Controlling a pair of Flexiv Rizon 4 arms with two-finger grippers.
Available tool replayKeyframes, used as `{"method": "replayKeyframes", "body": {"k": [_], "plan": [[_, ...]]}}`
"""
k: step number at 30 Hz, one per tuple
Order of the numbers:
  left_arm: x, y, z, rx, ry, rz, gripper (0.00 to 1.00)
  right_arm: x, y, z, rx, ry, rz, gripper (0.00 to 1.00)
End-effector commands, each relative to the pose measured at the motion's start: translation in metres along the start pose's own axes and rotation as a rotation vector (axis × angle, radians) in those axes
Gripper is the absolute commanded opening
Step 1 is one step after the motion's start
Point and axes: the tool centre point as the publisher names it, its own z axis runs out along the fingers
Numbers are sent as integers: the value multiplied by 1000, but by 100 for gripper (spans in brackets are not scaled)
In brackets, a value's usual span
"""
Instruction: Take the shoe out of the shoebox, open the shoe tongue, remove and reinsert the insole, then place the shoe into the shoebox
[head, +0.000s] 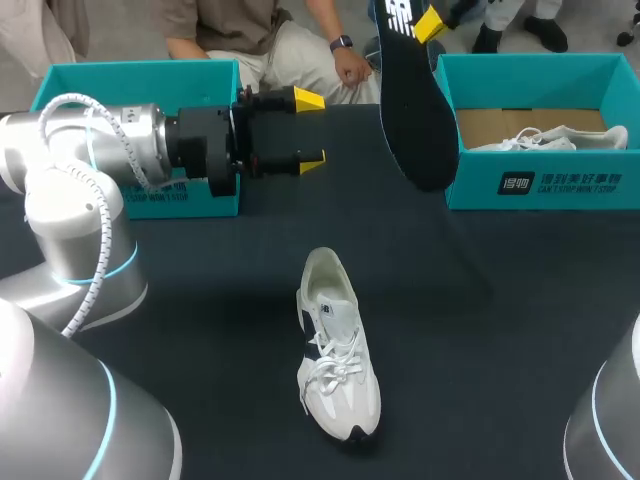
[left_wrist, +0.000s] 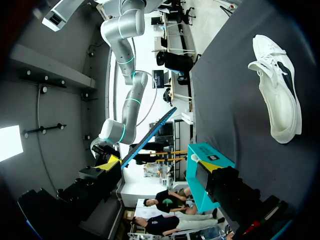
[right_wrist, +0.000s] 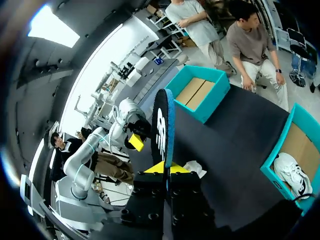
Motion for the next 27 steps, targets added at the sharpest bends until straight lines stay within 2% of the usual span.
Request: {"method": "replayKeyframes", "body": {"k": [1,5,17,27], "plan": [[1,0,1,-2,-2,2,100,-5,15,14,146,64,44,0],[1,0,1,-2,-2,2,100,-3,14,30,169,92,66,0],[1,0,1,-2,-2,2,100,-4,2,58,120,150,116,0],[1,-2,4,-12,-3,13,100,2,7,80,108,184,127,0]]}}
